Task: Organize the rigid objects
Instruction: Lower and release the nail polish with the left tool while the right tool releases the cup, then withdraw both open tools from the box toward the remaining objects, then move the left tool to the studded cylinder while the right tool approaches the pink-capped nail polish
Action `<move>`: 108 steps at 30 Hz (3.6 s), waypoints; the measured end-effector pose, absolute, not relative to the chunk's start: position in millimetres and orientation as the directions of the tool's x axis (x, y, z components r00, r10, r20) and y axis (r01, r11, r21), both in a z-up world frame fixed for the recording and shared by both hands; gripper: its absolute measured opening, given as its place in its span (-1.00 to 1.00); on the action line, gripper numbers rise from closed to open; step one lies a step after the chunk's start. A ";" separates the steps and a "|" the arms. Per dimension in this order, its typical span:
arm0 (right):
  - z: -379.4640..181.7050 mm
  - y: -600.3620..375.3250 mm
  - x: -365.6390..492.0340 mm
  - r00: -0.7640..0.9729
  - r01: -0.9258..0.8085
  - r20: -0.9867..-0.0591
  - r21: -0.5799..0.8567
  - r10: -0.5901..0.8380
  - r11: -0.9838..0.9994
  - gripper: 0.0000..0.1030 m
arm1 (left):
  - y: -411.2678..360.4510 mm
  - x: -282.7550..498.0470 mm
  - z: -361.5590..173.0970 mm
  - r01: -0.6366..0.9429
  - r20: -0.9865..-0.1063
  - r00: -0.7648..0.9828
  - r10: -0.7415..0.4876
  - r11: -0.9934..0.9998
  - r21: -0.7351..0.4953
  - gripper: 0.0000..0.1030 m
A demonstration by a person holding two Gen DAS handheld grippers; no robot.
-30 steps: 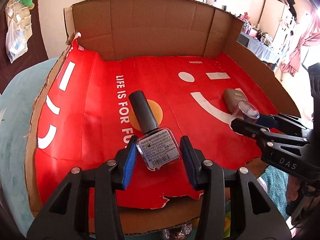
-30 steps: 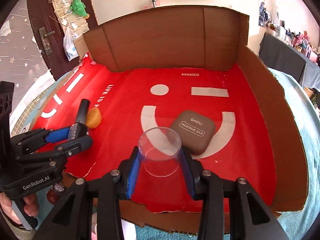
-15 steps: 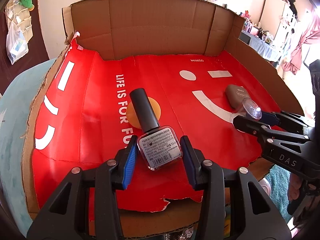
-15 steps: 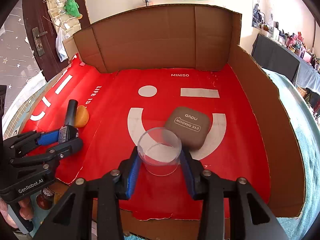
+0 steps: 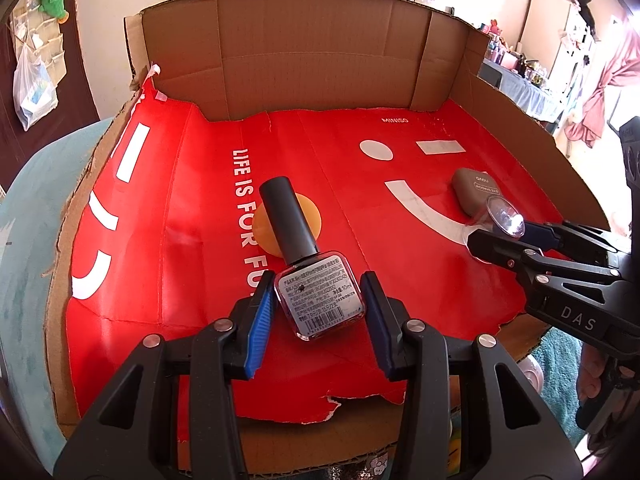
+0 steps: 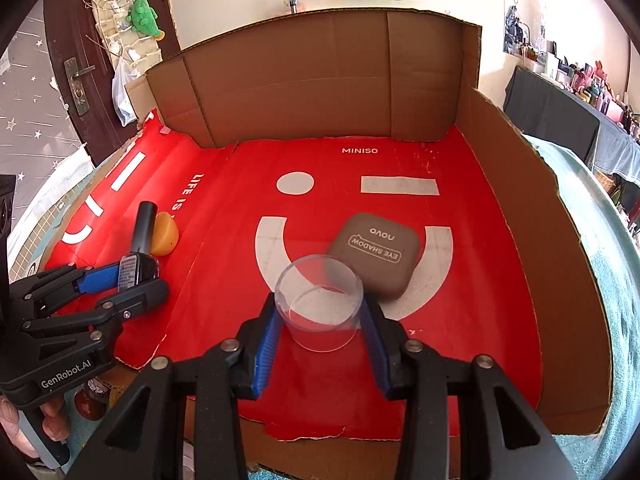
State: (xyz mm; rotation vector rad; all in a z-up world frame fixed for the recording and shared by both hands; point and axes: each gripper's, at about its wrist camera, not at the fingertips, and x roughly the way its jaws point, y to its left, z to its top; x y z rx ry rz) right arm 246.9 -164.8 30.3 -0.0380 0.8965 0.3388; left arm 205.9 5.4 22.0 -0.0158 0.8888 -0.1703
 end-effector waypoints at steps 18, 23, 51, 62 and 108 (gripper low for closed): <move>32.3 -165.8 242.2 0.574 -0.302 -0.767 0.129 0.288 0.944 0.08 | 3.2 190.4 39.5 0.149 -0.718 0.683 -0.132 0.988 -0.040 0.40; 37.2 -164.9 235.9 0.579 -0.310 -0.759 0.133 0.298 0.941 0.19 | 2.0 181.2 47.6 0.145 -0.698 0.707 -0.112 0.989 -0.011 0.44; 83.6 -171.1 173.7 0.687 -0.374 -0.609 0.172 0.397 0.911 1.00 | 14.4 126.0 72.4 0.098 -0.614 0.784 -0.092 0.995 -0.024 1.00; 95.8 -174.1 139.7 0.731 -0.381 -0.554 0.153 0.399 0.912 1.00 | 12.5 97.6 79.0 0.118 -0.588 0.799 -0.126 0.992 -0.053 1.00; 51.0 -186.6 55.7 0.732 -0.302 -0.592 0.164 0.339 0.939 1.00 | 9.5 25.9 34.3 0.032 -0.659 0.749 -0.064 0.998 -0.060 1.00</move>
